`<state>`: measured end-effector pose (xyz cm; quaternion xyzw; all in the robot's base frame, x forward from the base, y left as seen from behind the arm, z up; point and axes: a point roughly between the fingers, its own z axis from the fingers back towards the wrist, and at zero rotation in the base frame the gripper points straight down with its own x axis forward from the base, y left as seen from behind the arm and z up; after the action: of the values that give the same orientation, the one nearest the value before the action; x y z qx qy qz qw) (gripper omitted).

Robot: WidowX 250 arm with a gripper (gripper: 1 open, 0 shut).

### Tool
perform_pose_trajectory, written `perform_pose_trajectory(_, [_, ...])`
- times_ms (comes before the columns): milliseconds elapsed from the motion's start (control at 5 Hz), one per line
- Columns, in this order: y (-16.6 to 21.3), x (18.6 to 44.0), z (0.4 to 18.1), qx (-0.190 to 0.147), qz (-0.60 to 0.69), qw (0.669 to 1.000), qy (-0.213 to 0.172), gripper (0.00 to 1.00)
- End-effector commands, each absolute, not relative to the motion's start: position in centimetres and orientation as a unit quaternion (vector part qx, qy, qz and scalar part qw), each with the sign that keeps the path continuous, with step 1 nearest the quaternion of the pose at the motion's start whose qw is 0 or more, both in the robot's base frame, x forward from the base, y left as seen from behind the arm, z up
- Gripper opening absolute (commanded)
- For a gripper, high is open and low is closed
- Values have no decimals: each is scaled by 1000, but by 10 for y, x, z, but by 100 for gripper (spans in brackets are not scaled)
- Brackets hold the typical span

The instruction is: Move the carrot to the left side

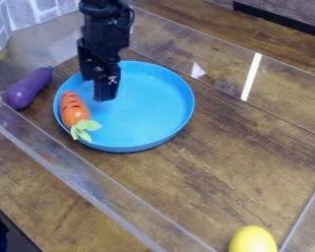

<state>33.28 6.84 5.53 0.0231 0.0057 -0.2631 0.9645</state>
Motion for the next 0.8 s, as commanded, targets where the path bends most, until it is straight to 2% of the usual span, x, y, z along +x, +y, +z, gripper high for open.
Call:
perform_pose_trajectory(0, [72, 342, 61, 36, -283, 958, -13, 100])
perform_pose_trajectory(400, [75, 347, 39, 43, -318, 947, -9, 100])
perform_pose_trajectory(600, [80, 345, 38, 44, -316, 948, -5, 100])
